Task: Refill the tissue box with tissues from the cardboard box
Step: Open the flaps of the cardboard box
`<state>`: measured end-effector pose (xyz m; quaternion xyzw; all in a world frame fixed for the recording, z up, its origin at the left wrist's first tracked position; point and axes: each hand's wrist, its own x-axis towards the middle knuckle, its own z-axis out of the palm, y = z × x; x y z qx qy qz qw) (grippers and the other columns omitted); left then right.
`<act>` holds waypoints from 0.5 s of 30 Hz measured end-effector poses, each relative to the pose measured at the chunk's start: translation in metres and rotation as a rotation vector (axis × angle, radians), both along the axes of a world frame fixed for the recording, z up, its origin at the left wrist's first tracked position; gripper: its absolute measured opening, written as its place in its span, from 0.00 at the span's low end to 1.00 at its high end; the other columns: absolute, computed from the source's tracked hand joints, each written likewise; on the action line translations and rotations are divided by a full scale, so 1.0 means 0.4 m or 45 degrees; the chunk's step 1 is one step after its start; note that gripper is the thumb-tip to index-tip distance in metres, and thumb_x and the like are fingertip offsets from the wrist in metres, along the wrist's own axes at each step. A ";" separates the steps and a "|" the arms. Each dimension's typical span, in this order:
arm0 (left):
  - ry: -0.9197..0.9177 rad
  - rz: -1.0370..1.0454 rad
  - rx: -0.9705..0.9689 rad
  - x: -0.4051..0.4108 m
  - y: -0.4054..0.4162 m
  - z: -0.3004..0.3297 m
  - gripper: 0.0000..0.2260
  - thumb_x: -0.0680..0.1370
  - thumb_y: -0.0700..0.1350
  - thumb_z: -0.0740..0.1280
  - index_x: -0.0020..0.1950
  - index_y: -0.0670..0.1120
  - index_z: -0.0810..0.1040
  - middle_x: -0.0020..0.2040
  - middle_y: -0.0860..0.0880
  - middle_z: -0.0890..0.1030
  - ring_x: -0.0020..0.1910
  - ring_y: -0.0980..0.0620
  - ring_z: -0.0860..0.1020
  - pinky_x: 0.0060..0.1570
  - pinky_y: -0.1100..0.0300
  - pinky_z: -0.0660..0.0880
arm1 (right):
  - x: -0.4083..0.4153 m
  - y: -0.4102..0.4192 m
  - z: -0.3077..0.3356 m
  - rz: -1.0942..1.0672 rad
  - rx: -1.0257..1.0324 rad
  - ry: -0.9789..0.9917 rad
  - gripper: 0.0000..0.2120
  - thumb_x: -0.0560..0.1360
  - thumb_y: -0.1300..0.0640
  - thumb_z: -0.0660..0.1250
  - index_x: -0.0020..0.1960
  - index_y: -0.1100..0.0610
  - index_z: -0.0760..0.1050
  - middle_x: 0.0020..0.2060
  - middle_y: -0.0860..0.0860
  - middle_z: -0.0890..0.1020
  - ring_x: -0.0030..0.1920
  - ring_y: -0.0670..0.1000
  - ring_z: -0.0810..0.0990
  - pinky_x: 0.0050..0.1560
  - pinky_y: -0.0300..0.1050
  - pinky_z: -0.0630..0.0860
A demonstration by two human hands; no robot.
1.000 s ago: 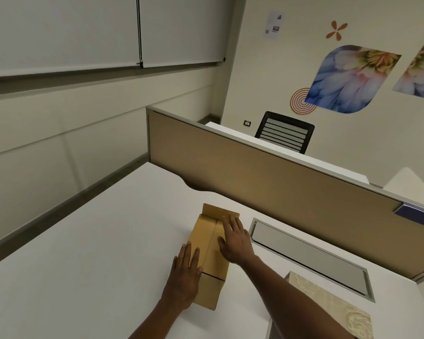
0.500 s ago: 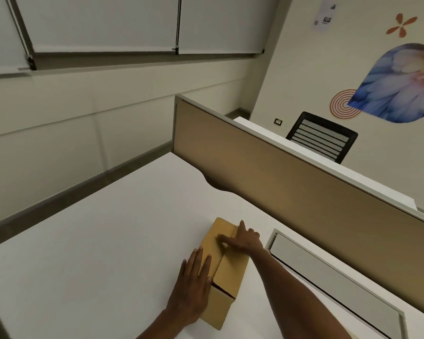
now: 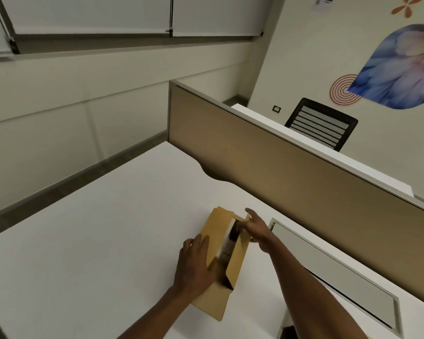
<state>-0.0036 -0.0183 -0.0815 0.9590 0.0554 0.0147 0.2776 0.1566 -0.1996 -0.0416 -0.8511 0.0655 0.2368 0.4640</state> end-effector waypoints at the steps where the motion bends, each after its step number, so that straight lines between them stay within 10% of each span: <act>1: -0.050 0.029 -0.118 0.000 0.006 -0.001 0.32 0.78 0.65 0.52 0.78 0.50 0.64 0.76 0.50 0.68 0.73 0.49 0.67 0.70 0.55 0.71 | -0.006 -0.013 -0.001 -0.085 0.118 -0.010 0.38 0.72 0.56 0.71 0.80 0.47 0.61 0.74 0.57 0.70 0.68 0.62 0.73 0.60 0.59 0.77; 8: -0.265 0.429 -0.694 0.009 0.095 0.057 0.15 0.84 0.47 0.60 0.68 0.44 0.77 0.55 0.48 0.84 0.52 0.53 0.82 0.47 0.70 0.76 | -0.078 -0.118 -0.030 -0.708 0.541 -0.095 0.22 0.80 0.65 0.66 0.74 0.55 0.71 0.65 0.61 0.78 0.63 0.63 0.78 0.53 0.55 0.77; 15: -0.254 0.575 -0.500 0.029 0.148 -0.002 0.20 0.78 0.35 0.69 0.70 0.47 0.76 0.64 0.44 0.78 0.61 0.43 0.78 0.51 0.50 0.82 | -0.171 -0.141 -0.075 -0.688 -0.207 -0.383 0.27 0.73 0.50 0.78 0.66 0.55 0.71 0.58 0.59 0.81 0.54 0.59 0.81 0.52 0.53 0.80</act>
